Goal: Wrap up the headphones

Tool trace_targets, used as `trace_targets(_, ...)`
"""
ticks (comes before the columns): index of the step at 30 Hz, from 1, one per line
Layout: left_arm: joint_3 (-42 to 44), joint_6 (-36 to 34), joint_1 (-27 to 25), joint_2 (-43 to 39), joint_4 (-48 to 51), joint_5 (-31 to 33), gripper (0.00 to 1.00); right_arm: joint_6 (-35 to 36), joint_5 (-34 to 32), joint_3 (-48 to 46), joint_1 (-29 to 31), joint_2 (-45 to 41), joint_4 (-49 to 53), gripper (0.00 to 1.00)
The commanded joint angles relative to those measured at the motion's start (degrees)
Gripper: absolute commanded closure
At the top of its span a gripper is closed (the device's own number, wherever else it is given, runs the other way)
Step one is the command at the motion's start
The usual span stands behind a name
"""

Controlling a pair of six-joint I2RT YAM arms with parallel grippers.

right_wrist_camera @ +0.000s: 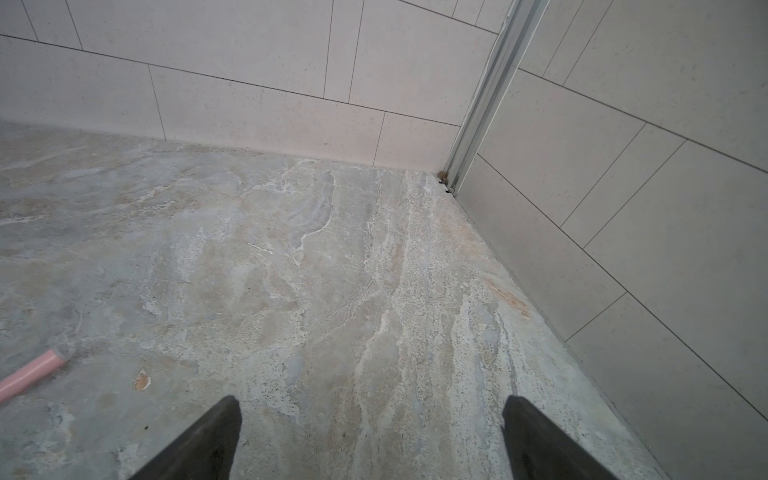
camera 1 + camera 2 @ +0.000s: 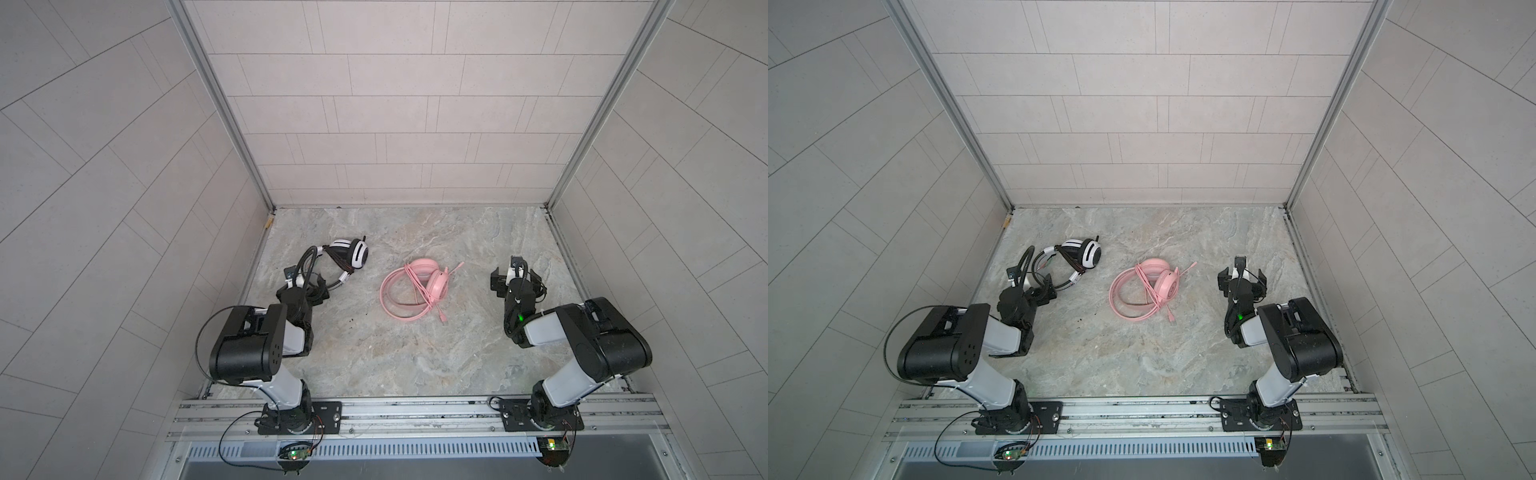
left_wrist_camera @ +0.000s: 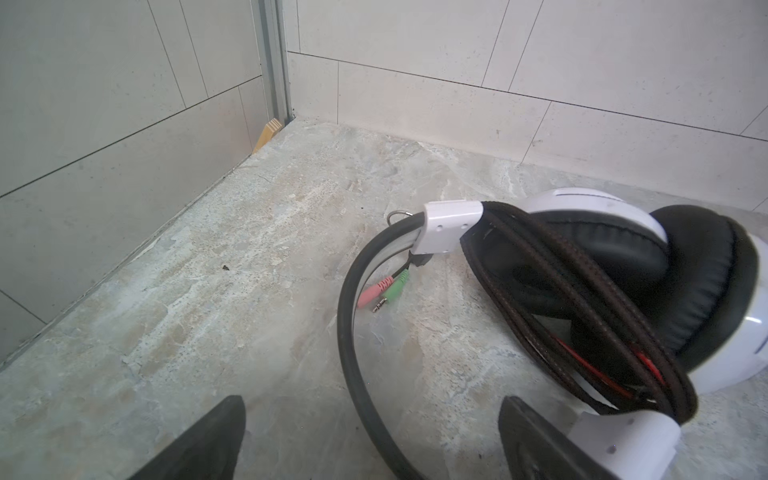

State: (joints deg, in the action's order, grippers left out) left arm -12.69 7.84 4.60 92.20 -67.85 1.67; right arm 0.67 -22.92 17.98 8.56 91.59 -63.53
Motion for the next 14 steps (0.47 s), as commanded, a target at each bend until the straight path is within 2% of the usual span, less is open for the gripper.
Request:
trace_targets(1,-0.68,-0.62,0.19,-0.38,-2.77,-0.51,0.00,0.76,-0.02,-0.25,-0.21,-0.19,0.16,0.01)
trace_targets(14,-0.60,-0.66,0.23,-0.45,-2.72,-0.51,0.00,0.51,1.57,0.32,-0.96,-0.54,1.82,0.01)
